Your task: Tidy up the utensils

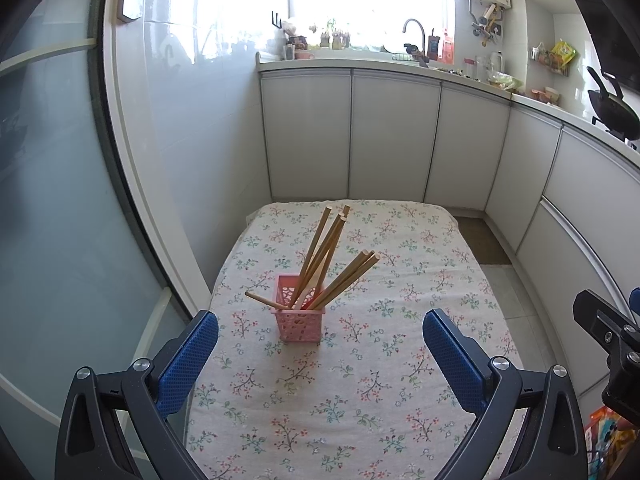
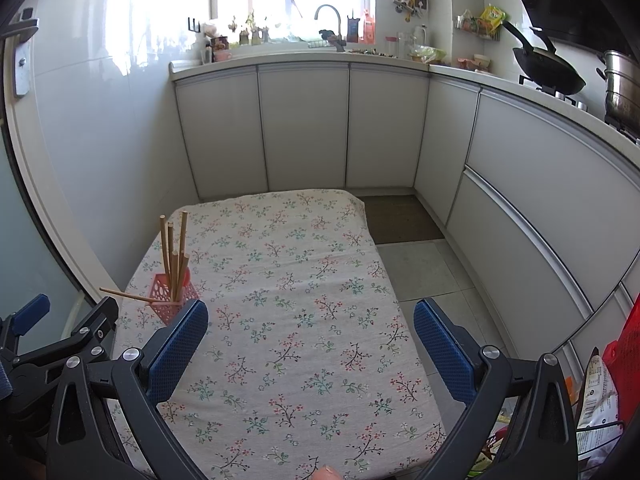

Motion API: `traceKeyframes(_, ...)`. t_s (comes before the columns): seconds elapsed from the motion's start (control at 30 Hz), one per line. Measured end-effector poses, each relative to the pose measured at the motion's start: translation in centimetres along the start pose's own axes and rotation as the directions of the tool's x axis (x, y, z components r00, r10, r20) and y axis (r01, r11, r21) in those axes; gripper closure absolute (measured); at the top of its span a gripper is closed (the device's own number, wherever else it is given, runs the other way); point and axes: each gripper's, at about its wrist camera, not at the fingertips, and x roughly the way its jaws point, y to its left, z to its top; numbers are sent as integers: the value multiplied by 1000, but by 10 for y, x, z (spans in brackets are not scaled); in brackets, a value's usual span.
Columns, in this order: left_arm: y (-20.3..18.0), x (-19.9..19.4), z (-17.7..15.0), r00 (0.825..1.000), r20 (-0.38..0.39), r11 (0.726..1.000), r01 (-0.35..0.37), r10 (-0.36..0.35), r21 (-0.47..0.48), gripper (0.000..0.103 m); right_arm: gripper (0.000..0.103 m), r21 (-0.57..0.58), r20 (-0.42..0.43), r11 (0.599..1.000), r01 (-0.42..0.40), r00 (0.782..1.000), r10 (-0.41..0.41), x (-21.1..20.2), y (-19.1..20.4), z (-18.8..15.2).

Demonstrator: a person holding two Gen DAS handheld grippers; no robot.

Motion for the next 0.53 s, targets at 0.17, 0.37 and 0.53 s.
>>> traceKeyframes(0.17,0,0,0,1000,0,1000,0,0,0,0,0,-1,0,1000,0,1000,0,0,0,0)
traceKeyframes(0.37,0,0,0,1000,-1,1000,2,-2,-1,0,0,-1,1,1000,0,1000,0,0,1,0)
traceKeyframes(0.53,0,0,0,1000,-5,1000,6,-6,-6,0,0,0,1,1000,-1,1000,1,0,1,0)
